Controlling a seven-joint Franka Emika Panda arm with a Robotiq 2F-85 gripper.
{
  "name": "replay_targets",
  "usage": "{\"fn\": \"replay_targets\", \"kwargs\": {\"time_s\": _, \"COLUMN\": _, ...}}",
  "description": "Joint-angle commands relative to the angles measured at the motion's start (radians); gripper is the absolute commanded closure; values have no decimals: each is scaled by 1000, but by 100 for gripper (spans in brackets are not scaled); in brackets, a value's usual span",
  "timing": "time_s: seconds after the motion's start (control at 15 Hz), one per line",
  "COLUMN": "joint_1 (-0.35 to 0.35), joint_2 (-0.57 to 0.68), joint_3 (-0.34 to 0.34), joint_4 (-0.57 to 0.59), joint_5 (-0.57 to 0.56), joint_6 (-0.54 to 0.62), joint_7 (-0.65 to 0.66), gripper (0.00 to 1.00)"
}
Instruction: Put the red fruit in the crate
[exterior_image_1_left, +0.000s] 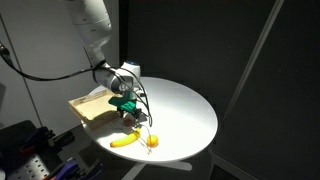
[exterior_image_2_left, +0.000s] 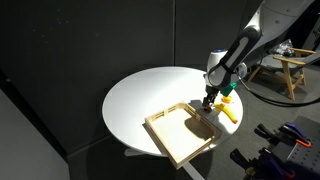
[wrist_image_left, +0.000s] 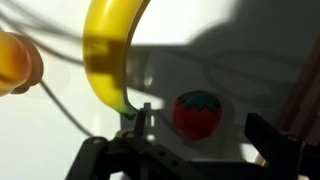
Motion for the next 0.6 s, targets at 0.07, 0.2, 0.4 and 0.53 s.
{"fn": "replay_targets", "kwargs": {"time_s": 0.07, "joint_1": -5, "joint_2": 12, "joint_3": 1, "joint_4": 20, "joint_5": -26, "joint_6": 3, "joint_7": 2, "gripper": 0}}
{"fn": "replay_targets", "kwargs": {"time_s": 0.2, "joint_1": -5, "joint_2": 13, "joint_3": 1, "joint_4": 21, "joint_5": -26, "joint_6": 3, "joint_7": 2, "gripper": 0}}
{"fn": "replay_targets", "kwargs": {"time_s": 0.4, "joint_1": -5, "joint_2": 15, "joint_3": 1, "joint_4": 23, "joint_5": -26, "joint_6": 1, "joint_7": 1, "gripper": 28}}
{"fn": "replay_targets", "kwargs": {"time_s": 0.53, "joint_1": -7, "joint_2": 13, "joint_3": 3, "joint_4": 22, "joint_5": -25, "joint_6": 0, "joint_7": 0, "gripper": 44}}
